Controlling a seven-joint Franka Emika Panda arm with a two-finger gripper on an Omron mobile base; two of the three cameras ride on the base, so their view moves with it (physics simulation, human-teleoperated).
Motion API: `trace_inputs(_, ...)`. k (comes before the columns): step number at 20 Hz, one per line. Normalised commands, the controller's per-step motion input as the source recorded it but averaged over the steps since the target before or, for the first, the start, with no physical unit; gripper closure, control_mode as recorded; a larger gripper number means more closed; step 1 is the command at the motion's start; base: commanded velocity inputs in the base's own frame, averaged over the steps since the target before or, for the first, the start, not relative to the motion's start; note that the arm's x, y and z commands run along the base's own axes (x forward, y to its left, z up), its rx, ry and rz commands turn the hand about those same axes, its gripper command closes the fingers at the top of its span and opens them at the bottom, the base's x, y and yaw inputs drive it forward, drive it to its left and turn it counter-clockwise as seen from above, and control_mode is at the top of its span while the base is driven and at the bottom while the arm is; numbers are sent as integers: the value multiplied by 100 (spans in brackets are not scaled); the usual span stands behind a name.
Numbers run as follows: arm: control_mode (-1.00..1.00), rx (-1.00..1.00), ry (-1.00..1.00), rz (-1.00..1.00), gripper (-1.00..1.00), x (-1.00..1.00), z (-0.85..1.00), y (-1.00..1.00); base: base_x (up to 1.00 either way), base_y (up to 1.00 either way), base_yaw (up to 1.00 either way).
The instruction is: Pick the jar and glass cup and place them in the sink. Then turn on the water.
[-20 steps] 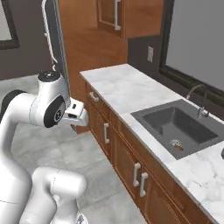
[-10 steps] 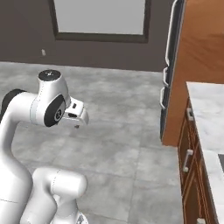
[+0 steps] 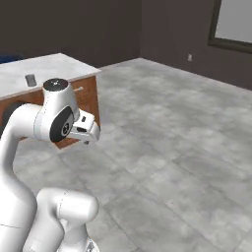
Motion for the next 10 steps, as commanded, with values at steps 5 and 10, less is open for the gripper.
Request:
trace_inputs(5, 100, 0, 0, 0, -100, 0, 0, 0, 0, 7, 99)
trace_inputs(10, 100, 0, 0, 0, -100, 0, 0, 0, 0, 5, 97)
